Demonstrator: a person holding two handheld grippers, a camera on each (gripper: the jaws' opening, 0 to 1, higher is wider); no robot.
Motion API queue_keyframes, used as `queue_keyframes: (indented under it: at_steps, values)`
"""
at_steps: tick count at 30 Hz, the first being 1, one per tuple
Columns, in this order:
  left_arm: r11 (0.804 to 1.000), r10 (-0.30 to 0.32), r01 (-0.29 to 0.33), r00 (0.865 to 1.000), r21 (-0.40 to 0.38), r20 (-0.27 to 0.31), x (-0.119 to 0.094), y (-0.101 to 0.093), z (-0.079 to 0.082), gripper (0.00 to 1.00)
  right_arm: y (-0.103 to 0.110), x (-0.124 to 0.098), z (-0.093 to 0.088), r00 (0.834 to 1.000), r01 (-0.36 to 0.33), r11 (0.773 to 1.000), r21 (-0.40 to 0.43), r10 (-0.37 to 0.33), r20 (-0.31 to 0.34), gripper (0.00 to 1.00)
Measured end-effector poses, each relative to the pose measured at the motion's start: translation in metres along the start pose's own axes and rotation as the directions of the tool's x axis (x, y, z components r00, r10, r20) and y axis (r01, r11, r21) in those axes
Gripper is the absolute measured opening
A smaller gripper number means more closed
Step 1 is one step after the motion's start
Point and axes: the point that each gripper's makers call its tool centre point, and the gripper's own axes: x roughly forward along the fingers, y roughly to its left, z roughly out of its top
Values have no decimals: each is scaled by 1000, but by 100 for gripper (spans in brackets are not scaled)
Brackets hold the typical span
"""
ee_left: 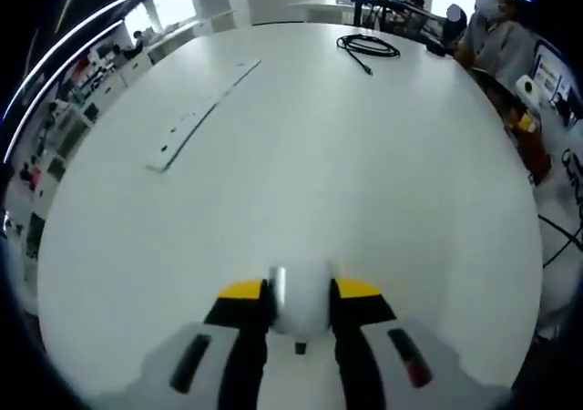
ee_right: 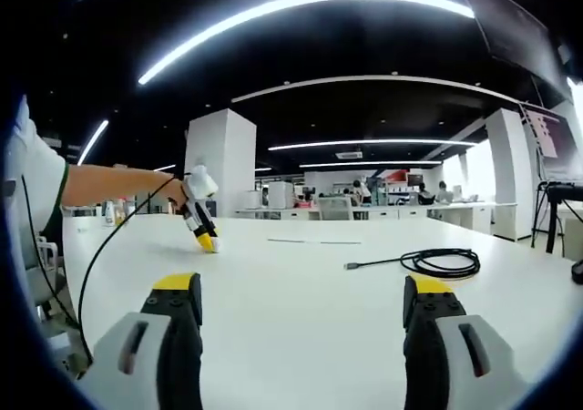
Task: Plug the desk Type‑C cable into the charger adapter.
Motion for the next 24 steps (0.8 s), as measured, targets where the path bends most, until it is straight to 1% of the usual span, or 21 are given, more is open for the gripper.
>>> queue_keyframes:
  at_steps: [2, 3, 6, 9, 12, 16, 17, 18, 24]
  values:
    - [1000, 5, -5, 1000, -13, -5, -1, 9, 0, 25, 1, 1, 0, 1000, -3, 1000, 0, 3, 0, 93]
    - [1000, 7, -7, 1000, -11, -9, -2, 9, 0, 25, 1, 1, -1, 1000, -6, 1000, -2, 6, -4, 93]
    - [1000, 6, -6, 1000, 1, -19, -3, -2, -2, 25, 2, 2, -1, 1000, -10, 1000, -2, 10, -6, 92]
    - [1000, 2, -2, 1000, 6, -21, -5, -22, -4, 25, 4, 2, 1, 1000, -15, 1000, -3, 15, -3, 92]
    - [1000, 1, -1, 1000, 17, -27, -7, -28, -2, 25, 5, 1, 1, 1000, -19, 1000, -6, 19, -4, 92]
    - [999, 7, -7, 1000, 46, -13, -8, -37, 2, 25, 5, 0, 1, 1000, -20, 1000, -6, 20, -6, 92]
    - [998, 17, -16, 1000, 61, -5, -9, -35, 4, 25, 6, 0, 1, 1000, -20, 1000, -6, 20, -5, 92]
    - [997, 24, -24, 1000, 73, -1, -9, -37, 4, 25, 7, -1, 2, 1000, -22, 1000, -8, 22, -3, 92]
    - [995, 34, -35, 999, 97, 16, -11, -39, 5, 25, 10, -5, 3, 1000, -22, 1000, -13, 22, -1, 92]
